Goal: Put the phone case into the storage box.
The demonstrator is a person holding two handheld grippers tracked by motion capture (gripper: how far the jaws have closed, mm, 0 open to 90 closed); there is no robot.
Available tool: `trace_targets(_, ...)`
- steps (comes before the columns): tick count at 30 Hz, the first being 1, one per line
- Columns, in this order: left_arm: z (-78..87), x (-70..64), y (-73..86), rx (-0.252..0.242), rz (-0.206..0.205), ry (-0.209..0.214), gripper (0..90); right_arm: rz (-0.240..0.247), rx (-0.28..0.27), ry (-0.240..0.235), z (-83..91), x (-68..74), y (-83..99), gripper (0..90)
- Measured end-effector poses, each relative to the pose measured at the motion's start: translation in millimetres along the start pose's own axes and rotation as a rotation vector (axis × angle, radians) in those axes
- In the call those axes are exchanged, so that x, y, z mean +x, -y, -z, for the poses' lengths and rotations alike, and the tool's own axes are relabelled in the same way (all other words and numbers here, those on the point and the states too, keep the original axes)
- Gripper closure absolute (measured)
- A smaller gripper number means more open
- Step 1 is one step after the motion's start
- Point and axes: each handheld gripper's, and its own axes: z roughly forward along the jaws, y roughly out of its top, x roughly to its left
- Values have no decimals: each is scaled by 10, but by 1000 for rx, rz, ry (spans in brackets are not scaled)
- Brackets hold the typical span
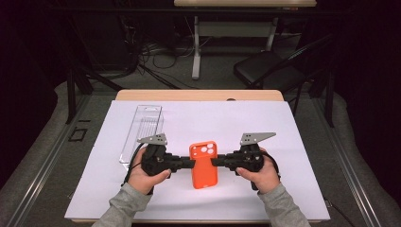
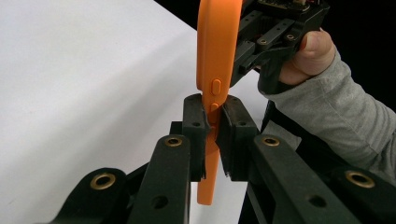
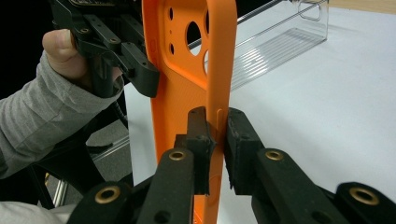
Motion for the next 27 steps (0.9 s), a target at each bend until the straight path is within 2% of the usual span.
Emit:
trace_targets(16, 20, 28, -3, -26, 27, -7, 789, -39, -16, 14, -8, 4, 6, 820)
trace_targets(27, 28, 56, -4, -45, 36, -20, 715, -64, -31, 66, 20, -48, 20, 821)
